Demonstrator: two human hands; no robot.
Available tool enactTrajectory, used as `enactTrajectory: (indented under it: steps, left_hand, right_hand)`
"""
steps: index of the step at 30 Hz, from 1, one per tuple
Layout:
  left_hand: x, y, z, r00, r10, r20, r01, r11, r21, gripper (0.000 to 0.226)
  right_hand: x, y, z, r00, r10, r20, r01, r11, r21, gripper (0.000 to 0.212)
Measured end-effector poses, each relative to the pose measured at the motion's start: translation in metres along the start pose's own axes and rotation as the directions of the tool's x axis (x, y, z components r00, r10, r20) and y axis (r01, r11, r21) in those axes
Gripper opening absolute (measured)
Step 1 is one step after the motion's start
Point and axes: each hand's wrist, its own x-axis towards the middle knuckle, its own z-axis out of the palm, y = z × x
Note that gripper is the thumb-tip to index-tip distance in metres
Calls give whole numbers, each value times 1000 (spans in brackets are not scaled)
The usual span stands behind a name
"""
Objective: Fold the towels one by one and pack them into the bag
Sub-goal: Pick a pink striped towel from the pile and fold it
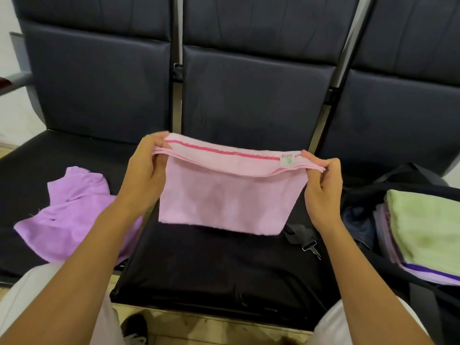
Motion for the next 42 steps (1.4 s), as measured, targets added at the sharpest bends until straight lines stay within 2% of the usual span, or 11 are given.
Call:
enactTrajectory:
  steps: [3, 6, 9, 15, 20, 23, 31, 35, 38, 42]
  left_hand:
    - [3, 8, 3, 992, 104, -74, -105, 994, -11, 32]
    - [2, 15, 5, 990, 76, -118, -87, 992, -92, 34]
    - [-2, 13, 4, 979, 92, -184, -110, 990, -88, 32]
    - [-8, 13, 0, 950, 122, -286, -153, 985, -86, 23]
    - [-7, 12, -7, 936, 119, -332, -133, 991, -20, 40]
    - [-5, 3, -12, 917, 111, -384, -113, 993, 18, 26]
    - [4, -8, -19, 947, 36, -320, 4, 992, 122, 12]
    - [6, -12, -20, 952, 12, -307, 43, 984, 173, 13]
    - [9, -17, -19, 961, -54, -270, 115, 970, 215, 17]
    - [12, -22, -15, 954, -200, -221, 232, 964, 128, 14]
  right_hand:
    - [2, -2, -2, 1000, -17, 18, 16, 998, 54, 11]
    - [5, -2, -6, 998, -56, -26, 58, 996, 75, 6]
    - [3, -3, -8, 994, -92, -50, 95, 994, 60, 6]
    - [-3, -5, -11, 979, -186, -84, 184, 983, -29, 19]
    - [-8, -6, -12, 988, -136, -71, 129, 987, -97, 19]
    - [-7, -3, -11, 996, -93, -16, 90, 986, -138, 19]
    - [3, 4, -6, 997, -2, 77, 14, 988, -152, 24]
    - [6, 8, -4, 998, 19, 54, -11, 990, -139, 25]
    - [8, 11, -2, 995, 57, 77, -45, 988, -150, 26]
    - [11, 13, -2, 986, 104, 129, -87, 987, -136, 29]
